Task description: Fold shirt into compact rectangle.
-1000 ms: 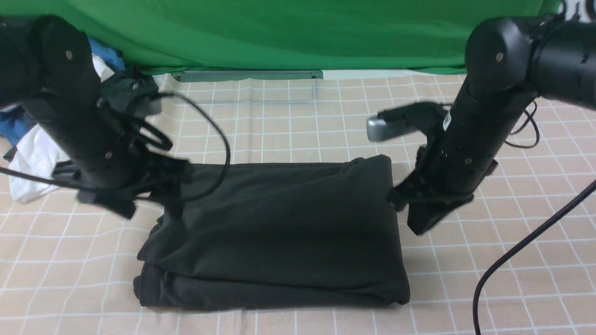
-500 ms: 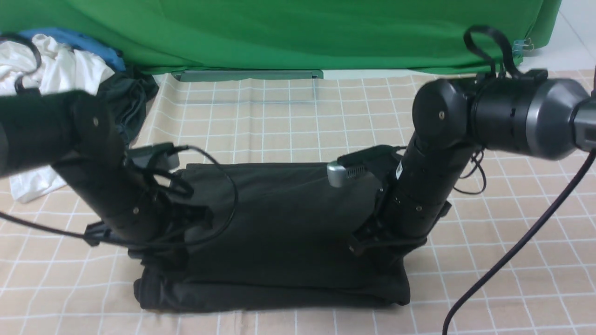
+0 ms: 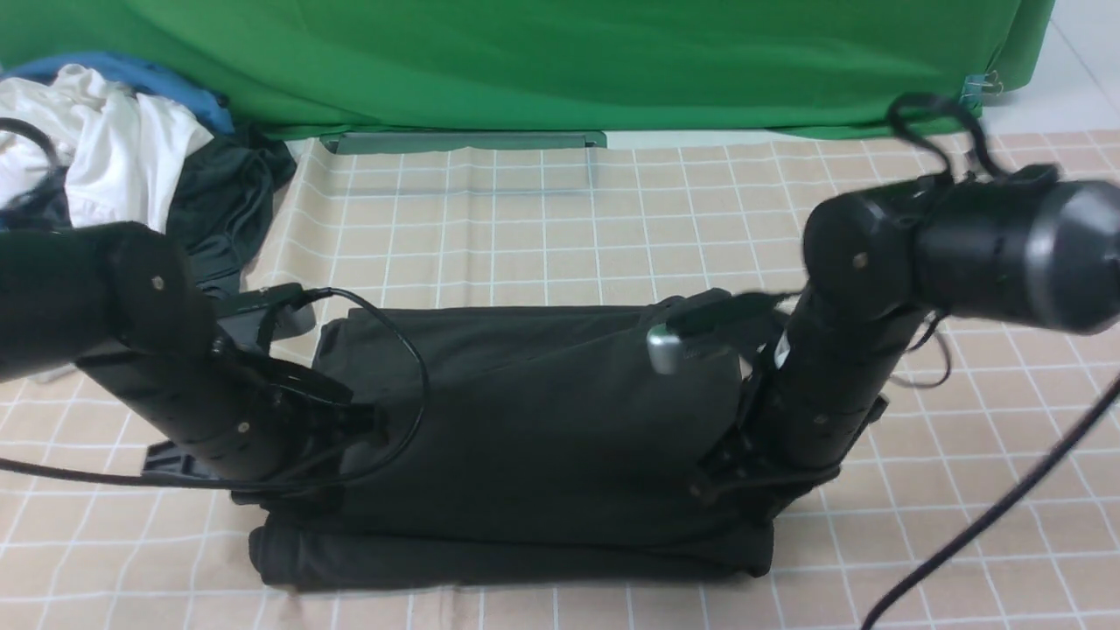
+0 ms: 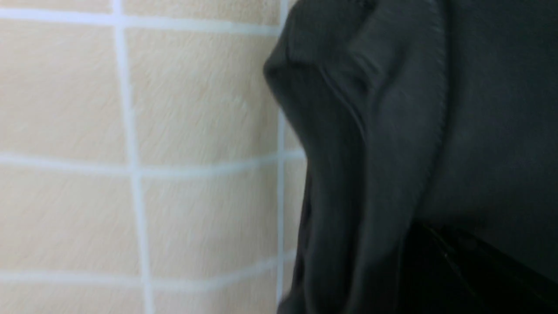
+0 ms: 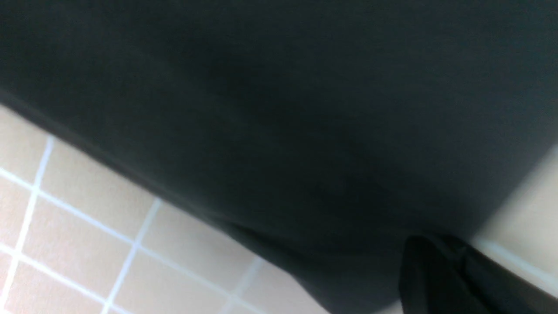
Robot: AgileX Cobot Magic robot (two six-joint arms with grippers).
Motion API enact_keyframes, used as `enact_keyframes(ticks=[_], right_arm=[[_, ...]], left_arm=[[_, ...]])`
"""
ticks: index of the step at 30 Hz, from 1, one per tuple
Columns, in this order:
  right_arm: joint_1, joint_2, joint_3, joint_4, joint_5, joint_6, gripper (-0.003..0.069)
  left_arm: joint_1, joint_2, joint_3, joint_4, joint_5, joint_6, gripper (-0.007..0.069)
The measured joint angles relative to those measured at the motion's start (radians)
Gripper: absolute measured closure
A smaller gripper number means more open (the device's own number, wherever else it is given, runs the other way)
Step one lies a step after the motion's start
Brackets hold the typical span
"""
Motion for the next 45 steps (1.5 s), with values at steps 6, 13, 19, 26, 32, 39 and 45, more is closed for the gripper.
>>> enact_keyframes(ticks=[6, 13, 19, 26, 32, 39, 45], right_arm=[[-0.041, -0.319, 0.0, -0.083, -0.027, 0.021, 0.0624], [-0.05, -0.759, 0.042, -0.133, -0.217, 0.018, 0.0624], [-0.05, -1.094, 0.241, -0.171, -0.479, 0.002, 0.0624], [-0.051, -1.402, 0.54, -0.178, -0.697, -0.042, 0.0624], [-0.052, -1.545, 0.67, -0.184, -0.843, -0.047, 0.062], [-0.052, -1.562, 0.674, -0.184, -0.886, -0.044, 0.0568], [-0.052, -1.562, 0.675, -0.185, -0.886, -0.043, 0.0545]], left_arm=[[0.0, -0.278, 0.0, 0.033, 0.042, 0.014, 0.0606], [0.0, -0.646, 0.0, 0.049, 0.022, 0.025, 0.0606], [0.0, -0.911, 0.023, 0.089, -0.001, 0.025, 0.0606], [0.0, -1.178, 0.204, 0.102, -0.065, 0.025, 0.0606], [0.0, -1.301, 0.35, 0.102, -0.169, 0.025, 0.0606], [0.0, -1.31, 0.372, 0.103, -0.275, 0.025, 0.0606], [0.0, -1.31, 0.373, 0.103, -0.276, 0.025, 0.0606]])
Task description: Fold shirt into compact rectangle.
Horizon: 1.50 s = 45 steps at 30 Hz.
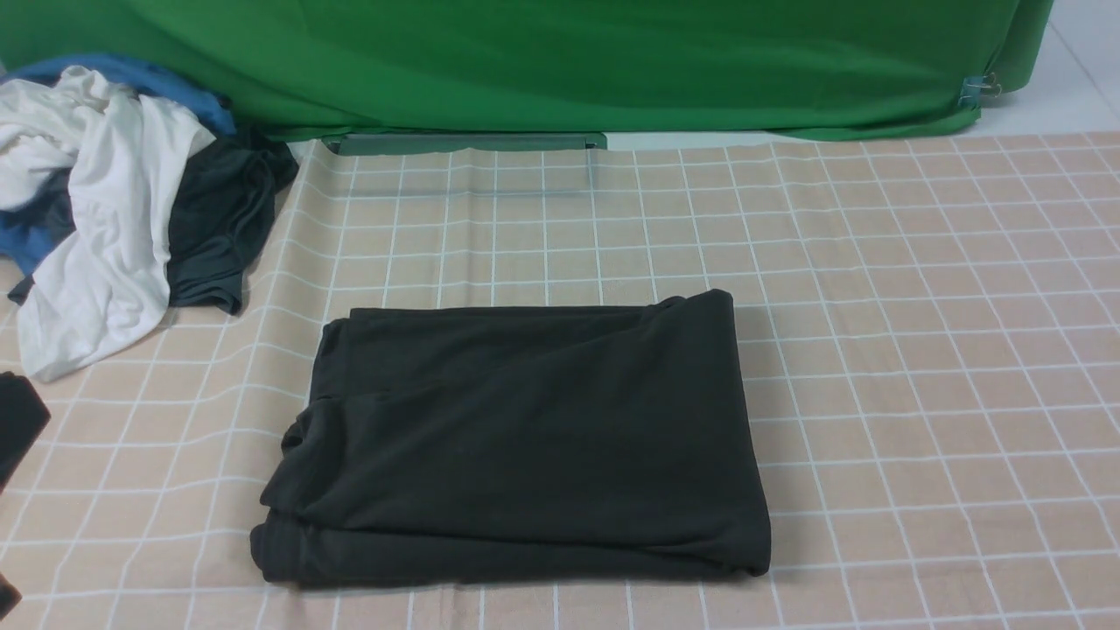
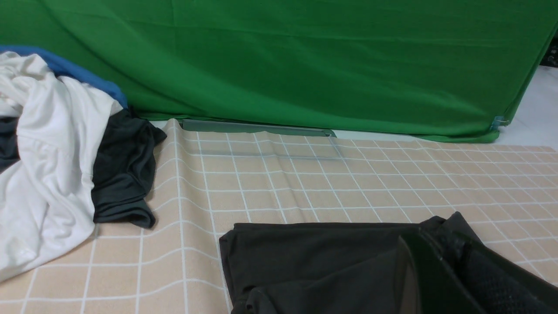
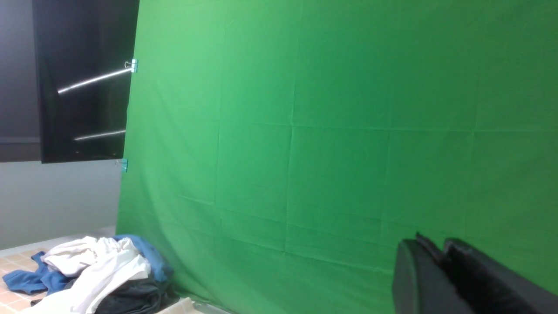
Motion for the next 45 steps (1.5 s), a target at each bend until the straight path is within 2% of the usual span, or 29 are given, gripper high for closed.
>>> enact_keyframes(ticks=[16, 20, 23, 27, 34, 39, 45], right_arm=[[0.0, 0.0, 0.001, 0.0, 0.0, 0.004, 0.0501], [0.0, 0.0, 0.001, 0.0, 0.0, 0.004, 0.0489], [0.0, 0.0, 0.001, 0.0, 0.0, 0.004, 0.0478], [0.0, -0.001, 0.002, 0.0, 0.0, 0.004, 0.047], [0.0, -0.001, 0.002, 0.0, 0.0, 0.004, 0.0454], [0.0, -0.001, 0.002, 0.0, 0.0, 0.004, 0.0442], [0.0, -0.001, 0.002, 0.0, 0.001, 0.004, 0.0435]], left_arm=[[0.0, -0.003, 0.0, 0.024, -0.006, 0.01, 0.0606], [0.007, -0.033, 0.024, 0.051, -0.095, 0.065, 0.0606], [0.079, -0.108, 0.143, 0.049, -0.275, 0.159, 0.0606], [0.164, -0.182, 0.292, 0.049, -0.355, 0.184, 0.0606], [0.23, -0.221, 0.473, 0.058, -0.354, 0.187, 0.0606], [0.23, -0.221, 0.478, 0.079, -0.276, 0.187, 0.0606], [0.23, -0.221, 0.478, 0.081, -0.269, 0.187, 0.0605]])
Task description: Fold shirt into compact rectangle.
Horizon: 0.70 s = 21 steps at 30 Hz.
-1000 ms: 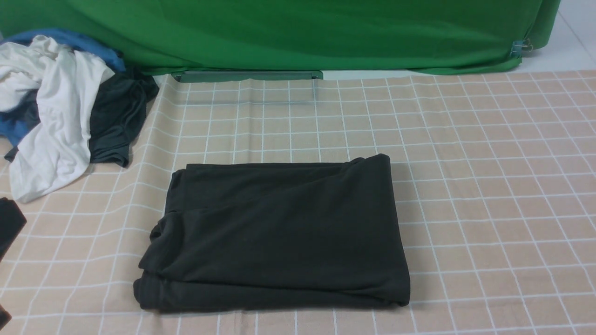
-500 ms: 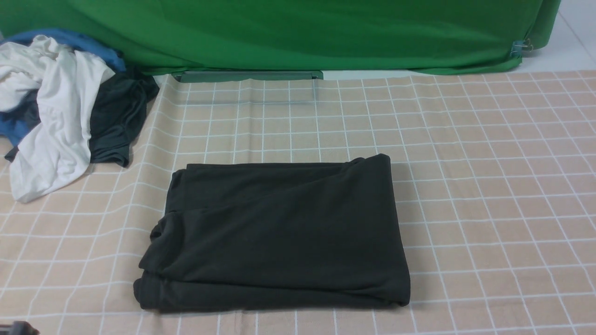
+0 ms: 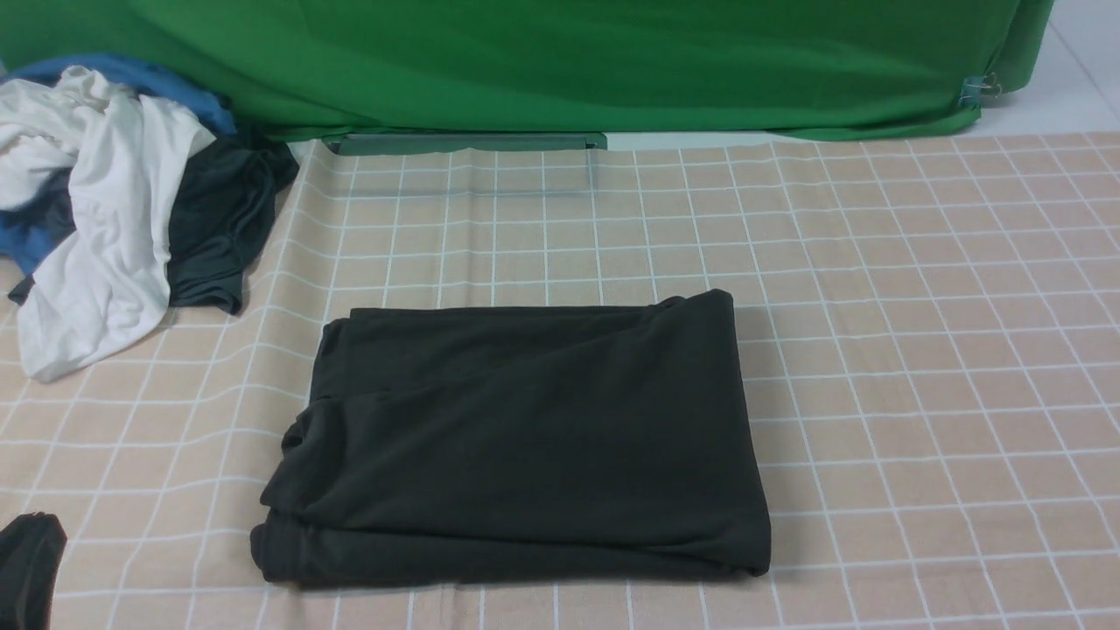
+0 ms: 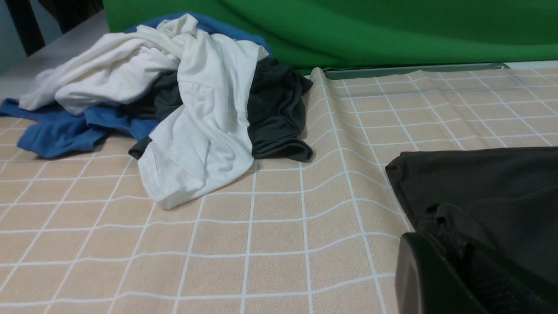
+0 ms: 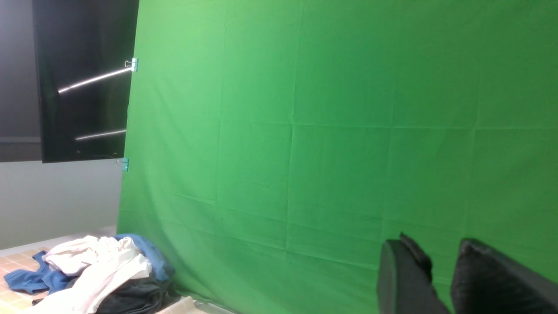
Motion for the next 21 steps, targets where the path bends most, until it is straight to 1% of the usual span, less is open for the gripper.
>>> enact_keyframes(ticks=[4, 18, 21], right_arm=[[0.0, 0.0, 0.0, 0.0, 0.0, 0.0, 0.0424], [0.0, 0.0, 0.0, 0.0, 0.0, 0.0, 0.0423], [-0.01, -0.01, 0.009, 0.0, 0.03, 0.0, 0.0423]], left_arm=[[0.0, 0.0, 0.0, 0.0, 0.0, 0.0, 0.0605], [0.0, 0.0, 0.0, 0.001, 0.0, 0.002, 0.0605], [0.0, 0.0, 0.0, 0.001, 0.0, 0.002, 0.0605]])
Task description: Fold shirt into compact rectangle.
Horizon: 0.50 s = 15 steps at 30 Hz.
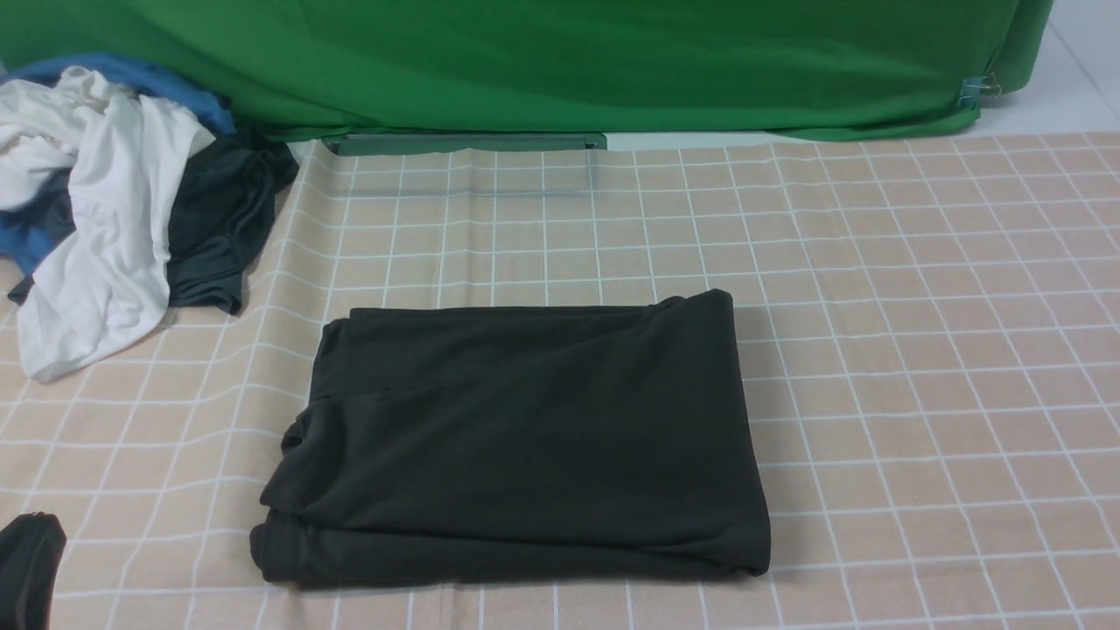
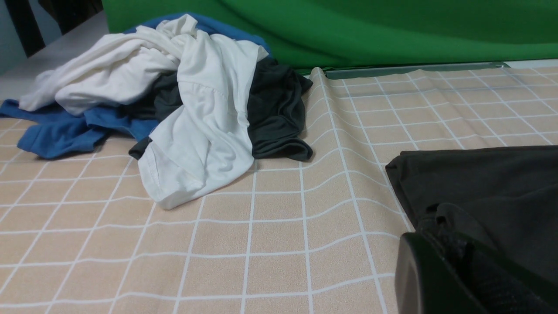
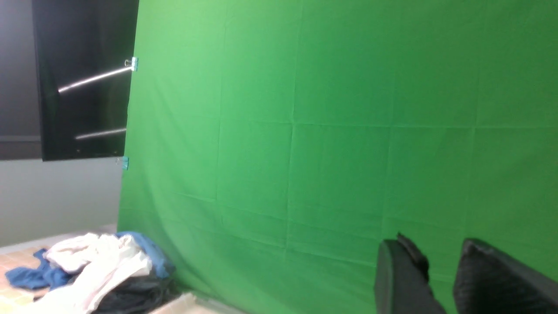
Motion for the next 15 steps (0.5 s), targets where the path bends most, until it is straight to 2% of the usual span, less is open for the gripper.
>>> enact_keyframes(ticks=[4, 5, 8, 11, 15], right_arm=[[-0.08, -0.004, 0.056, 0.0, 0.011, 0.0, 0.0423], [-0.142, -0.004, 0.098, 0.0, 0.012, 0.0, 0.0423], [-0.243, -0.008, 0.217, -0.001, 0.018, -0.005, 0.0423], [-0.303, -0.042, 0.353, -0.001, 0.029, -0.008, 0.0423], [-0.333, -0.149, 0.495, -0.001, 0.057, -0.014, 0.0423]], left_arm=[[0.0, 0.0, 0.0, 0.001, 0.001, 0.0, 0.0605], [0.0, 0.0, 0.0, 0.001, 0.001, 0.0, 0.0605], [0.0, 0.0, 0.0, 0.002, 0.001, 0.0, 0.0605], [0.0, 0.0, 0.0, 0.002, 0.001, 0.0, 0.0605], [0.0, 0.0, 0.0, 0.002, 0.001, 0.0, 0.0605]])
